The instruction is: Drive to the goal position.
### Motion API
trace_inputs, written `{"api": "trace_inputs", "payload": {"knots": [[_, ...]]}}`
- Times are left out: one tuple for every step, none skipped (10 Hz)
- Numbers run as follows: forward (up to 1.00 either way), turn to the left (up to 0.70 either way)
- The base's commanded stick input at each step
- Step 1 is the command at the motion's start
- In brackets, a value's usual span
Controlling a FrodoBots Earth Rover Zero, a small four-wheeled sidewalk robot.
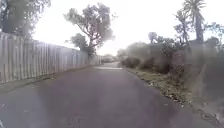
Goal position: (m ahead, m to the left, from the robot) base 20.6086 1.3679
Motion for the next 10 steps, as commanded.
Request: {"api": "trace_inputs", "payload": {"knots": [[0.70, -0.14], [0.70, -0.14], [0.70, -0.14], [0.70, -0.14], [0.70, -0.14], [0.70, -0.14], [0.70, -0.14], [0.70, -0.14], [0.70, -0.14], [0.70, -0.14]]}}
